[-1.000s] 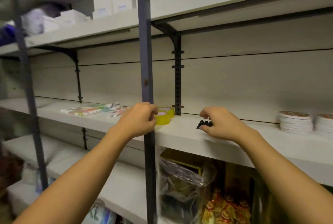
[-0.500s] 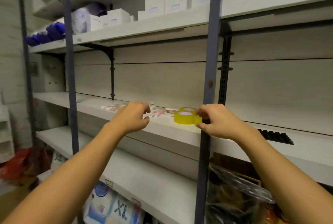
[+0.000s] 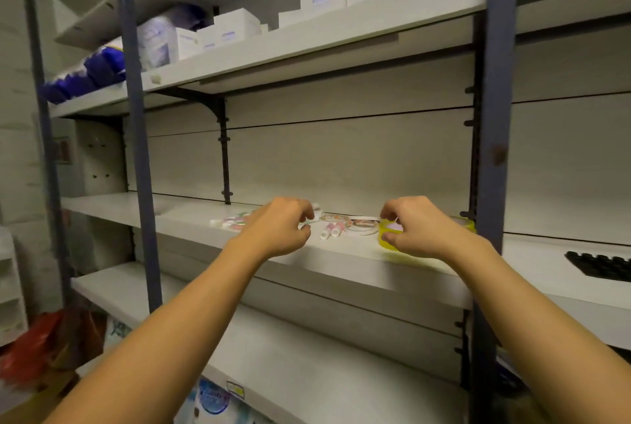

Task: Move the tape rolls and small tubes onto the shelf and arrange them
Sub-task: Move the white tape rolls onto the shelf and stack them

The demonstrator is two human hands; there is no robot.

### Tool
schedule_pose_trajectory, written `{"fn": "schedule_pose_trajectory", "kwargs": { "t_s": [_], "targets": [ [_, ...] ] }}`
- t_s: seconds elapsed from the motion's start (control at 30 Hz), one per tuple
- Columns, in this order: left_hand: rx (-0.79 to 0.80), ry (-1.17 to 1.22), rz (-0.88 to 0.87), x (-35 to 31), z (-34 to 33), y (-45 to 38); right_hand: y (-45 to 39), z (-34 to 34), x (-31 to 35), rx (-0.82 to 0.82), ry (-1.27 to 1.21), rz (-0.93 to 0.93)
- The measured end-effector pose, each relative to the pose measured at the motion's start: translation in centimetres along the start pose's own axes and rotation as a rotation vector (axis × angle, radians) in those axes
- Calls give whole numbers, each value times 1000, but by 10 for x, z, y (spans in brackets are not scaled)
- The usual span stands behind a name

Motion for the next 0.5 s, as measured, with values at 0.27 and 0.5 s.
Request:
{"fn": "schedule_pose_trajectory", "kwargs": {
  "t_s": [0.27,0.5],
  "targets": [
    [94,-55,-100,63,-42,-65,-89,-30,-8,-47,24,-87],
    [135,8,-167,109,-79,-99,-135,-72,-12,-9,42,-158]
  ]
}}
Point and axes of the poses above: each hand's wrist, its own y-axis away from the middle knuckle, its own z-axis out of the back of the hand, x = y × z, the point moved 8 cm from there along -y, towards the middle knuckle, and after that the axes turned 3 degrees about y, right-handed, at the moved point
